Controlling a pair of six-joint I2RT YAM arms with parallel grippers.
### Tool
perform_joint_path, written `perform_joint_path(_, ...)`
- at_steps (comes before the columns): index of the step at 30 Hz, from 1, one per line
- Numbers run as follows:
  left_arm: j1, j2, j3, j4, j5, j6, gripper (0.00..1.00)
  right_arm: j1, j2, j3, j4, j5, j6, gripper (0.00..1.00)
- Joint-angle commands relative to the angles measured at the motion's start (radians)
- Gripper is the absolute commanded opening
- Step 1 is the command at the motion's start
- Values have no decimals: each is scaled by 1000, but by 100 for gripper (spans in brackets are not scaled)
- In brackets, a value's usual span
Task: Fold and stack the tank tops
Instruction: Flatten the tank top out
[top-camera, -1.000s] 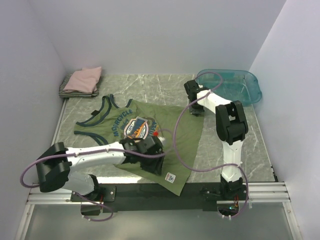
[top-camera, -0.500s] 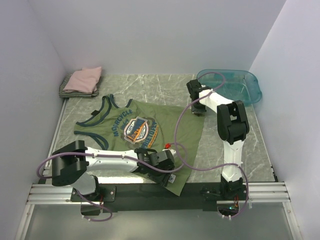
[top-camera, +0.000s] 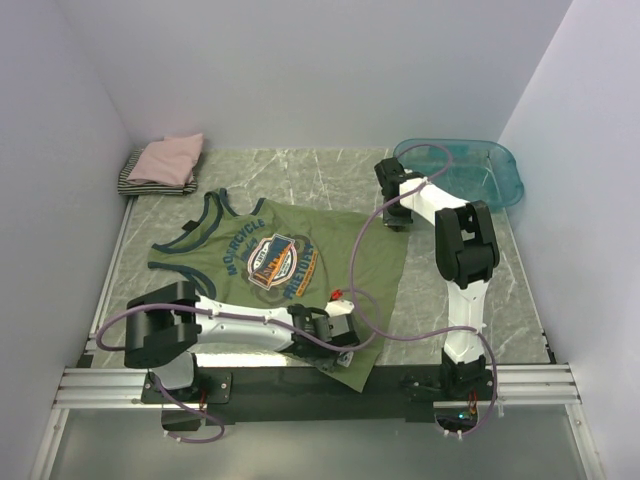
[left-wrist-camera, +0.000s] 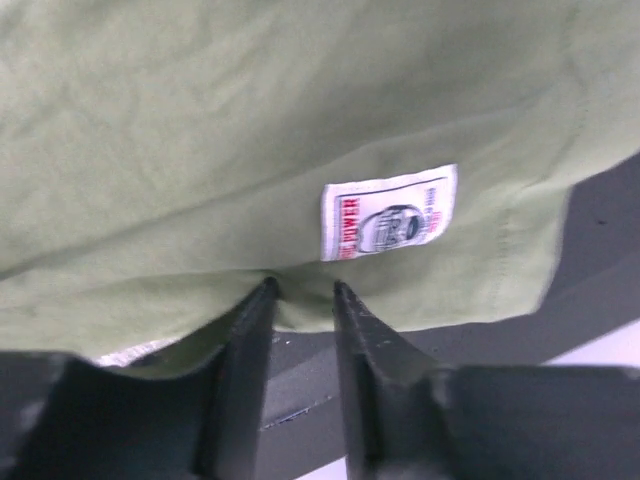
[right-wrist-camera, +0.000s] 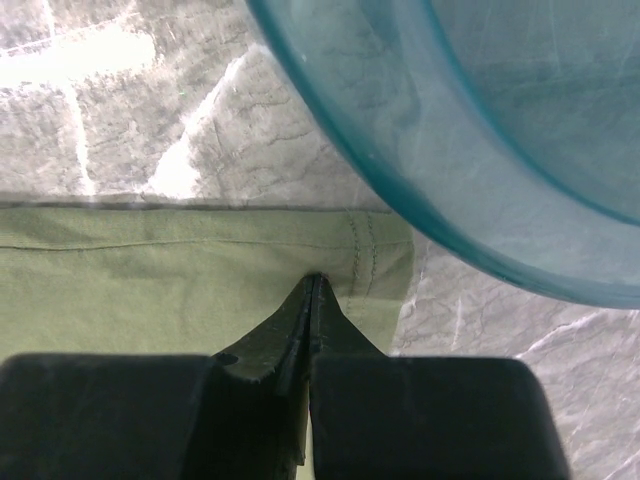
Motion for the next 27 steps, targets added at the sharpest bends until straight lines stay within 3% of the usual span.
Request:
perform_joint_path(1, -45, 29, 31, -37, -57, -50, 31, -16, -48, 45, 0, -2, 12, 0)
perform_joint_path(4, -68, 35, 23, -51, -60, -56, 14, -19, -50, 53, 0, -4, 14, 0)
perform_joint_path(5, -73, 33, 23, -66, -66, -67, 1, -20, -51, 54, 3, -4, 15, 0)
perform_joint_path(24, -183, -151, -92, -94, 47, -95, 1, -43, -10, 116, -12, 15, 15, 0)
perform_joint_path(25, -183, -149, -83, -93, 41, -82, 1, -43, -11, 114, -12, 12, 18, 0)
perform_joint_path(27, -182, -141, -39, -100, 30, -73, 14, -43, -26, 108, -8, 1, 18, 0)
